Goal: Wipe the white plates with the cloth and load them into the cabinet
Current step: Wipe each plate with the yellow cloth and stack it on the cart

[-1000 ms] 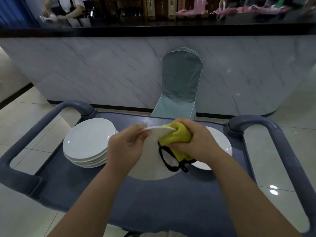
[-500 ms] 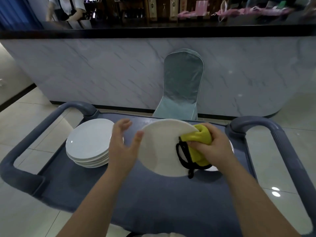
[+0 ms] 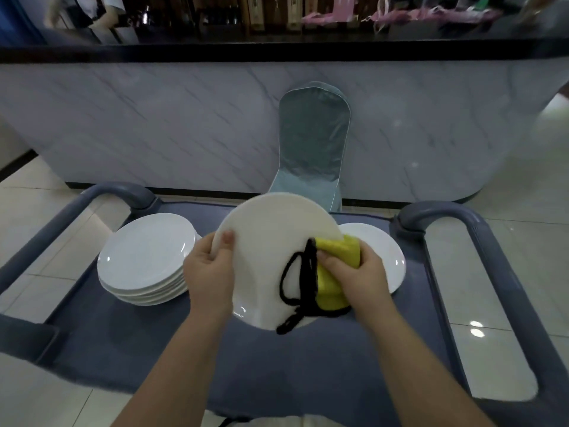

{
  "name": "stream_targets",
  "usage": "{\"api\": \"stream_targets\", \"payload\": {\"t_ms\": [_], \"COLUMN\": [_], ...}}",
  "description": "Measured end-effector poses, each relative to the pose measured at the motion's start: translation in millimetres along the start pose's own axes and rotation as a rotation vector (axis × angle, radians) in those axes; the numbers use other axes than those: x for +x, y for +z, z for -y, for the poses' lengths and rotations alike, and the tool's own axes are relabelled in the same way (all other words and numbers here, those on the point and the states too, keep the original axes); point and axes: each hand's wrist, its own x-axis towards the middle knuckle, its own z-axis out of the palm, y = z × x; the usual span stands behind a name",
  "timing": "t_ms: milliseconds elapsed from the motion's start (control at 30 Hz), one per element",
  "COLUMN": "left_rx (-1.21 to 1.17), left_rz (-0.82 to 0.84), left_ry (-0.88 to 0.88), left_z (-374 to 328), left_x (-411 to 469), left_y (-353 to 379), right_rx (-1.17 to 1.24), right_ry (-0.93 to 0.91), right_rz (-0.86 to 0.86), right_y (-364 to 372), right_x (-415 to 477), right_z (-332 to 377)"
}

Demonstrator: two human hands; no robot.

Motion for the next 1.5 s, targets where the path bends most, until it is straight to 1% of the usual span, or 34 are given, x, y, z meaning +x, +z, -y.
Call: {"api": "stream_targets", "payload": {"t_ms": [33,100,200,233,267,300,400,433,467,533,600,633,700,733,767,800,833,900,933,967,1000,1033,1067,1100,1133,1167,1200,1233,1267,1300,1333,1367,1433,1500], "left_rx": [0.050,0.140,0.349,0.378,0.345,0.255,-0.015,-0.040,-0.032,0.030,0.099,0.149,0.247,0.263,0.250,0.197,0.113,-0.080,-0.169,-0.240,-0.269,-0.253,-0.209,-0.172,-0.152,-0.181,-0.285,-0.437,-0.593,-0.722,-0.799,-0.824,-0.773,-0.747], "left_rz": [0.035,0.144,0.335,0.350,0.325,0.272,0.022,-0.028,-0.038,0.023,0.129,0.187,0.299,0.324,0.306,0.256,0.175,-0.029,-0.114,-0.155,-0.149,-0.100,-0.022,0.068,0.141,0.197,0.258,0.309,0.356,0.401,0.426,0.422,0.354,0.322], "left_ry": [0.060,0.205,0.455,0.518,0.523,0.455,0.139,0.076,0.064,0.162,0.348,0.454,0.634,0.689,0.708,0.676,0.588,0.324,0.194,0.089,0.017,-0.037,-0.109,-0.223,-0.384,-0.589,-0.798,-0.964,-1.062,-1.101,-1.102,-1.097,-1.079,-1.056], "left_z": [3.2,0.3,-13.2,-14.9,-16.3,-17.3,-12.4,-9.3,-7.4,-9.5,-18.6,-24.5,-34.5,-37.5,-39.1,-40.0,-39.9,-35.8,-31.4,-25.6,-16.0,-2.4,10.5,21.3,29.5,34.5,37.1,37.3,33.8,26.3,16.8,9.1,-1.2,-6.4], "left_x": [-0.3,0.3,-1.6,-2.8,-2.9,-1.9,4.5,6.1,6.2,5.5,5.1,4.2,-1.0,-2.5,-1.5,1.8,6.3,12.5,11.1,6.7,1.1,-4.3,-9.4,-12.8,-13.3,-12.1,-11.4,-10.9,-9.7,-8.7,-8.0,-6.4,-3.5,-3.4], "left_y": [-1.6,-0.5,11.4,15.3,17.0,16.9,11.9,10.9,9.8,8.5,9.5,12.3,18.8,20.8,20.7,18.8,16.2,14.4,16.7,20.7,23.8,26.6,27.8,26.4,22.1,15.7,8.2,0.4,-5.8,-9.5,-11.3,-9.3,-2.0,1.5], "right_rx": [-0.031,-0.138,-0.480,-0.557,-0.558,-0.467,-0.016,0.046,0.038,-0.045,-0.178,-0.262,-0.467,-0.529,-0.522,-0.427,-0.282,-0.039,0.037,0.085,0.113,0.111,0.077,-0.001,-0.121,-0.267,-0.407,-0.524,-0.612,-0.680,-0.735,-0.775,-0.803,-0.796], "right_ry": [0.009,-0.071,-0.274,-0.336,-0.372,-0.362,-0.131,-0.051,-0.001,-0.038,-0.191,-0.273,-0.426,-0.491,-0.519,-0.488,-0.424,-0.260,-0.178,-0.109,-0.054,-0.038,-0.069,-0.166,-0.314,-0.479,-0.629,-0.749,-0.851,-0.949,-1.035,-1.095,-1.152,-1.144], "right_rz": [-0.007,0.054,0.269,0.309,0.303,0.255,0.051,0.031,0.029,0.019,0.033,0.083,0.249,0.296,0.287,0.235,0.151,0.001,-0.038,-0.059,-0.084,-0.109,-0.129,-0.137,-0.130,-0.099,-0.056,-0.024,0.004,0.034,0.066,0.095,0.115,0.097], "right_y": [0.4,-8.0,-10.2,-7.6,-6.6,-7.4,-11.6,-9.8,-7.6,-9.7,-20.1,-23.6,-20.5,-17.5,-16.5,-16.6,-18.2,-14.7,-7.4,0.8,7.7,10.3,8.3,2.1,-5.9,-13.1,-17.3,-17.9,-15.9,-12.2,-6.9,-1.3,5.8,5.2], "right_x": [-1.8,7.7,26.1,29.1,30.3,29.8,17.5,9.7,2.2,-1.1,10.1,16.5,24.5,26.5,27.8,25.9,23.2,12.7,5.0,-1.0,-3.9,-3.7,-1.9,1.5,4.9,8.6,10.3,10.6,10.7,10.5,9.8,8.6,6.7,5.5], "right_z": [-7.6,-4.5,29.9,37.6,40.8,41.2,18.4,6.2,-3.1,-5.5,11.5,24.6,51.5,59.0,61.4,62.0,58.2,37.9,25.5,14.2,7.3,4.7,5.5,6.7,7.7,8.3,7.7,6.3,3.0,-1.1,-5.5,-10.0,-17.6,-21.5]}}
